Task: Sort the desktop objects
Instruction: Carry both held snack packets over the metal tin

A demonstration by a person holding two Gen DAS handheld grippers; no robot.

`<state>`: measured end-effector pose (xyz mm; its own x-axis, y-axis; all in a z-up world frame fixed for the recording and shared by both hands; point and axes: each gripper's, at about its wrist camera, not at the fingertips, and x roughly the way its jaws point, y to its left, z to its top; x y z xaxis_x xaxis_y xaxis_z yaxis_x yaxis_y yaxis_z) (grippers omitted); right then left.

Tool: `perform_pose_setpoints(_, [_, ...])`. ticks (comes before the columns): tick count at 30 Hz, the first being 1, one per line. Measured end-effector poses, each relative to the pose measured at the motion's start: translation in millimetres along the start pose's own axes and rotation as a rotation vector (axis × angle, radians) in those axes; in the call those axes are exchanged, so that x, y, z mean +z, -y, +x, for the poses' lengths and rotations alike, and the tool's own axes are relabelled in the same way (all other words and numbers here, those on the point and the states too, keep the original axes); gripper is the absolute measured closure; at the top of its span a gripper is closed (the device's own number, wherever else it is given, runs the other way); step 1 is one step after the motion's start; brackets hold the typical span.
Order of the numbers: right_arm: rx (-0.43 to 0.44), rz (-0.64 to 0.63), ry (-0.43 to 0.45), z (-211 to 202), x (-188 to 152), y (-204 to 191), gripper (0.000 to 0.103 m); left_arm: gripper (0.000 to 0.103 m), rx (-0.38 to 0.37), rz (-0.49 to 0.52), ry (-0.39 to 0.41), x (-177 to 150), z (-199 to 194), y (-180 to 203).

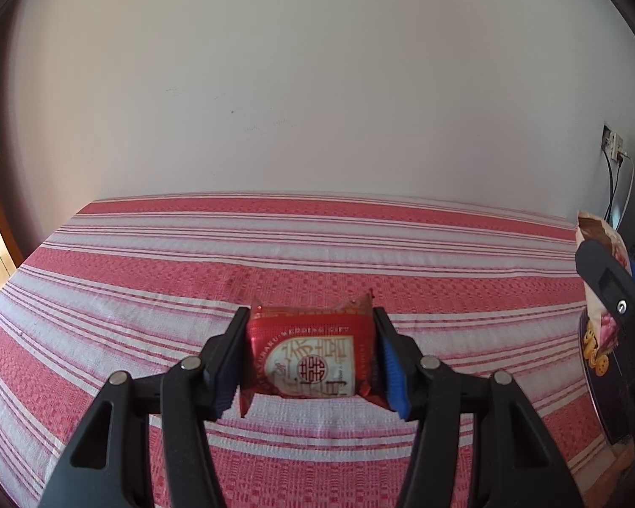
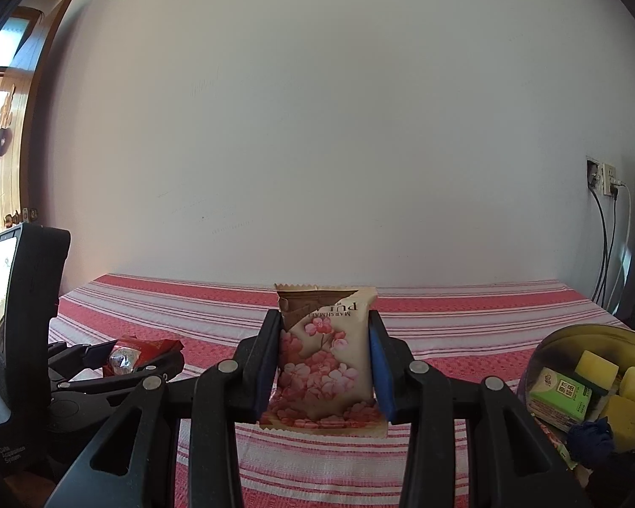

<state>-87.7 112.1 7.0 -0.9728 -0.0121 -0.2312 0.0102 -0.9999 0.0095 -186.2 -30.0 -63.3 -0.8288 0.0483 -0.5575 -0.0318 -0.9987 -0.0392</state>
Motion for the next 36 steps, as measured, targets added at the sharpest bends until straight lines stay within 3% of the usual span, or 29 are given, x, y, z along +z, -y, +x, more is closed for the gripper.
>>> perform_pose_setpoints(8, [-0.040, 0.037, 0.017, -27, -6, 22, 0.061, 0.047, -0.072, 0.010, 0.012, -8, -22, 20])
perform_pose_setpoints(20, [-0.098, 0.116, 0.033, -76, -8, 52, 0.061, 0.047, -0.165, 0.108, 0.052, -14, -58, 70])
perform_pose_setpoints(36, [-0.233, 0.158, 0.068, -119, -12, 138, 0.061, 0.047, -0.269, 0.208, 0.046, -18, -92, 148])
